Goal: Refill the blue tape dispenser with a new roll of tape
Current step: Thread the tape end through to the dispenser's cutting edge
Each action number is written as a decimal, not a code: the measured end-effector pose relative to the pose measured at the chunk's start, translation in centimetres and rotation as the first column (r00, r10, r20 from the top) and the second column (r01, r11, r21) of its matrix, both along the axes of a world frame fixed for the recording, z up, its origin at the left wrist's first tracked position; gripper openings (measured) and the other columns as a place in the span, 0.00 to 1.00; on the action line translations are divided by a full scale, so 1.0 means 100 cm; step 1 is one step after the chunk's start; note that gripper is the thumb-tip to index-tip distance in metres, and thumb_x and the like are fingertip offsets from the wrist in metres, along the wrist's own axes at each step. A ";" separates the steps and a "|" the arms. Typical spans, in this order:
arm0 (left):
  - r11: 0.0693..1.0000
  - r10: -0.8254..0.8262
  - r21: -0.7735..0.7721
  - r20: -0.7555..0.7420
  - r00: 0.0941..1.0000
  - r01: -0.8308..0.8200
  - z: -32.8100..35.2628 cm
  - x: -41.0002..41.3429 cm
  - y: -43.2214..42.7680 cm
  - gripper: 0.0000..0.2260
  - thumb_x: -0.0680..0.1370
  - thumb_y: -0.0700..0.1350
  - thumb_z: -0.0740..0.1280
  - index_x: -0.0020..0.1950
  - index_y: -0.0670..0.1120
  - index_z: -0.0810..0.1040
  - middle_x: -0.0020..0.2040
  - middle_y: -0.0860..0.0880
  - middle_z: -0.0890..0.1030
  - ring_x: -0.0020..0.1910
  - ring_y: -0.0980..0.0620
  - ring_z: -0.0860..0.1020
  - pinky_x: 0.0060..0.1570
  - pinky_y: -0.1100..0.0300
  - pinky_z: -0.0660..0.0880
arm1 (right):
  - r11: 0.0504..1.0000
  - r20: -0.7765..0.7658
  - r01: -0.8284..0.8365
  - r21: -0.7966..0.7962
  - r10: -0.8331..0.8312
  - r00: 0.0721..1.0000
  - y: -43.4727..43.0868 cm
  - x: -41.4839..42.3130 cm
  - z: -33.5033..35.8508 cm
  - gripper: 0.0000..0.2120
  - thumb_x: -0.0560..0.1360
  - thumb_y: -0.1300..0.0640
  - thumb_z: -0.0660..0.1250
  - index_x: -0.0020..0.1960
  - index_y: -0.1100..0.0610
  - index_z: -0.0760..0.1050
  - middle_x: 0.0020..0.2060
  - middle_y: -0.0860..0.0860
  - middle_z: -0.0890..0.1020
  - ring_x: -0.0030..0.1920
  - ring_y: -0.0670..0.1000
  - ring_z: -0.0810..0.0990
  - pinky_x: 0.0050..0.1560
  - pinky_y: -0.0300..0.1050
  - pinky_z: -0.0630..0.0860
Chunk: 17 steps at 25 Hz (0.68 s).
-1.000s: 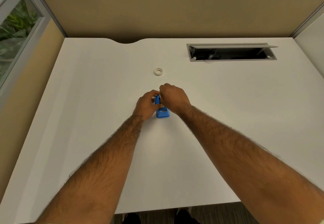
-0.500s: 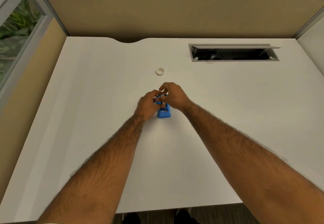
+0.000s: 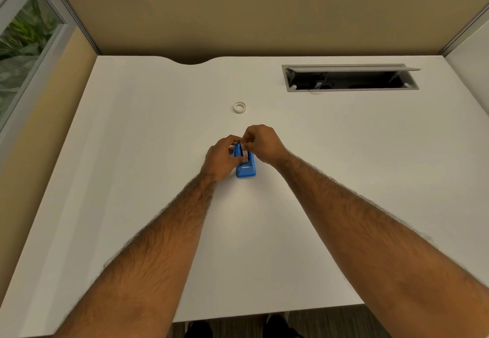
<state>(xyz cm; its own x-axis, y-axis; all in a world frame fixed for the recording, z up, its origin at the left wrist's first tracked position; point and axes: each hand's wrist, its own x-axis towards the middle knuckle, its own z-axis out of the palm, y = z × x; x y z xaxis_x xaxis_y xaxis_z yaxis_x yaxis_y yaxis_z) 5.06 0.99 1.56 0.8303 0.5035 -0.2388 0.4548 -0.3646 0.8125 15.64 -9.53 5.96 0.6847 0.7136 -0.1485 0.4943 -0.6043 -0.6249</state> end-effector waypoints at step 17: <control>0.980 0.123 -0.166 0.089 0.988 -0.107 0.002 0.006 0.006 0.10 0.79 0.47 0.69 0.58 0.45 0.82 0.54 0.49 0.84 0.54 0.52 0.81 0.48 0.69 0.73 | 0.776 -0.464 0.629 0.055 -0.538 0.704 -0.023 -0.043 -0.012 0.07 0.73 0.64 0.65 0.45 0.69 0.78 0.36 0.57 0.79 0.35 0.52 0.75 0.35 0.47 0.73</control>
